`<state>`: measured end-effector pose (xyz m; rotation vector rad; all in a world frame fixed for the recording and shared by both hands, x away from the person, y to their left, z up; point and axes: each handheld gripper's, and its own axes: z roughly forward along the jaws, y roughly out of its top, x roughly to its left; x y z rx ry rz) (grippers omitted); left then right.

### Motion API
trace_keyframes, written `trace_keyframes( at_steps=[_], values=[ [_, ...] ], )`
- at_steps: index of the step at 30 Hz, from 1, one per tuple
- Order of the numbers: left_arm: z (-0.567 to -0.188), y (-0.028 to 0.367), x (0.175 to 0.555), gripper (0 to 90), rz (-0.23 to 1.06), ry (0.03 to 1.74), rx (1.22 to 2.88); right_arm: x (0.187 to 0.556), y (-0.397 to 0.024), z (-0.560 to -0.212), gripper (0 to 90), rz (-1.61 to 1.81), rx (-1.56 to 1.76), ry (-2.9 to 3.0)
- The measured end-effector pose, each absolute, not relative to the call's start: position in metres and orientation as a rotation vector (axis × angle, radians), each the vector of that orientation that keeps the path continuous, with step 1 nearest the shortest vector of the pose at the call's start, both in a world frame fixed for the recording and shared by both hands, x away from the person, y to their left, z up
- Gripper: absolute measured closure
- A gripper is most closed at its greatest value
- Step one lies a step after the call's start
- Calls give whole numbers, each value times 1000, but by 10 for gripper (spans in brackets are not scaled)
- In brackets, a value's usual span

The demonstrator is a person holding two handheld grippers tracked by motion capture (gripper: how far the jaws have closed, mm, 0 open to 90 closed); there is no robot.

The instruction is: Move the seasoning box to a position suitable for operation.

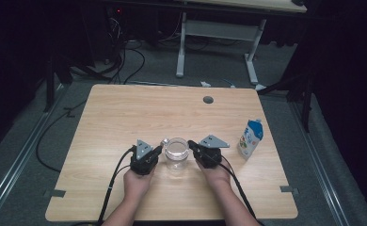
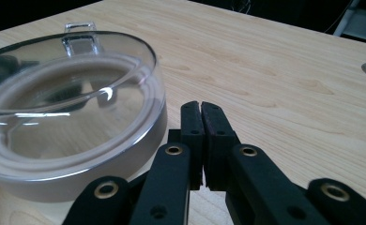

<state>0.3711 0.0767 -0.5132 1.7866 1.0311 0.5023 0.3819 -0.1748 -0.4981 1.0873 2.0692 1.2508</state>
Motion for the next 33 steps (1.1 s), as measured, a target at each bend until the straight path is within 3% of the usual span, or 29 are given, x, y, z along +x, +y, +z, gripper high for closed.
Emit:
trace_keyframes(
  at_steps=[19,25,33],
  values=[
    [-508,106,349,900,507,1042,1794,377,-161,-499,870,1306,1057,2094],
    [-500,110,349,853,486,1033,1796,357,-197,-506,808,1222,1128,2056],
    [-490,104,361,779,427,1027,1784,328,-234,-515,807,1171,1200,1999]
  ],
)
